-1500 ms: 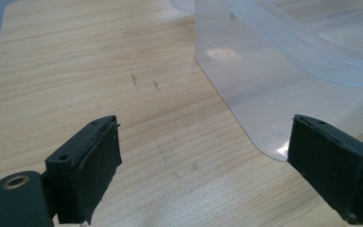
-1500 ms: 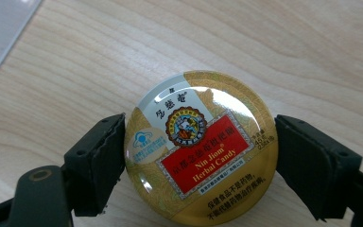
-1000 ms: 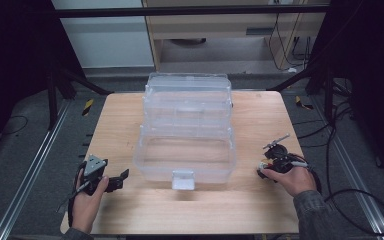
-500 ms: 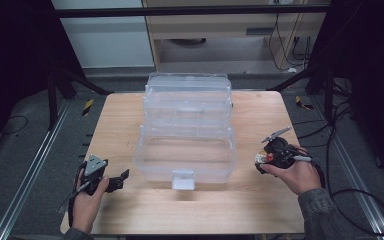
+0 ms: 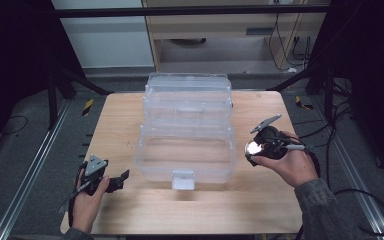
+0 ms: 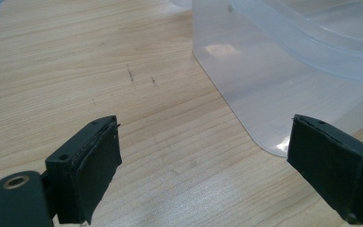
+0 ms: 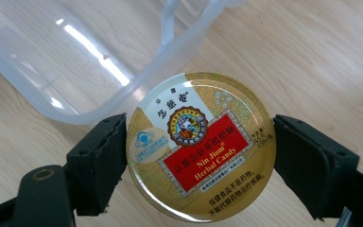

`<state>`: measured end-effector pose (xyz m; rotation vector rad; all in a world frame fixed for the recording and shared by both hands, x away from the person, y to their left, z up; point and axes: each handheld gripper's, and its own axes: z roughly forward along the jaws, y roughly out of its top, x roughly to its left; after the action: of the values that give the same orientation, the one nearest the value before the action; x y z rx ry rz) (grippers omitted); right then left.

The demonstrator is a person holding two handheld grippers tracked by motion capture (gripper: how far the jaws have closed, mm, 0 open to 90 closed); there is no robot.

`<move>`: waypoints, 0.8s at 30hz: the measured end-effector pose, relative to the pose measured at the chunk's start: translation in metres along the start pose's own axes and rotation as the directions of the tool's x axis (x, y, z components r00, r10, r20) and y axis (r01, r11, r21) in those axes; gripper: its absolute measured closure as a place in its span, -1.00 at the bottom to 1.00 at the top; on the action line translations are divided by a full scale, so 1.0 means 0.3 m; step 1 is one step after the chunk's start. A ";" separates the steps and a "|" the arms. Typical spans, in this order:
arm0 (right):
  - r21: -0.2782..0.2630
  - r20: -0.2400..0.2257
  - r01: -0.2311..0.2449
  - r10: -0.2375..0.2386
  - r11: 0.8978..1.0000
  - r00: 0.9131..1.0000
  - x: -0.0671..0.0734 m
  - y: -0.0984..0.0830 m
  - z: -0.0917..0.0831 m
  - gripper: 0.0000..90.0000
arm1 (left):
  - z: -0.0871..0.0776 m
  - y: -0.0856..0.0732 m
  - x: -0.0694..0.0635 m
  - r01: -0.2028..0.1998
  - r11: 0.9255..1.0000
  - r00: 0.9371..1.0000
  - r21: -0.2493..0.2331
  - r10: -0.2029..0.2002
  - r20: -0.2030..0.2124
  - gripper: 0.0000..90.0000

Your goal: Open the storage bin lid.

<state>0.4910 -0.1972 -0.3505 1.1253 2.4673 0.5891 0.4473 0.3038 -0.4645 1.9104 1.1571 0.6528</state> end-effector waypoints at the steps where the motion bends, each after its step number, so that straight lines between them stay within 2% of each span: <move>1: -0.004 0.001 0.008 -0.008 1.000 1.000 0.003 0.011 -0.006 -0.54 | 0.000 0.000 0.000 0.000 1.000 1.000 0.000 0.000 0.001 -0.80; 13: -0.032 -0.027 0.050 -0.051 0.998 0.998 0.038 0.091 -0.033 -0.54 | -0.001 -0.001 0.000 -0.002 1.000 1.000 0.002 0.002 0.000 -0.80; 24: -0.050 -0.036 0.073 -0.075 0.996 0.997 0.051 0.133 -0.047 -0.54 | -0.002 -0.001 0.002 0.000 1.000 1.000 0.000 0.000 0.000 -0.80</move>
<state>0.4997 -0.1648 -0.3206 1.0086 2.5006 0.6504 0.4470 0.3048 -0.4644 1.9098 1.1577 0.6531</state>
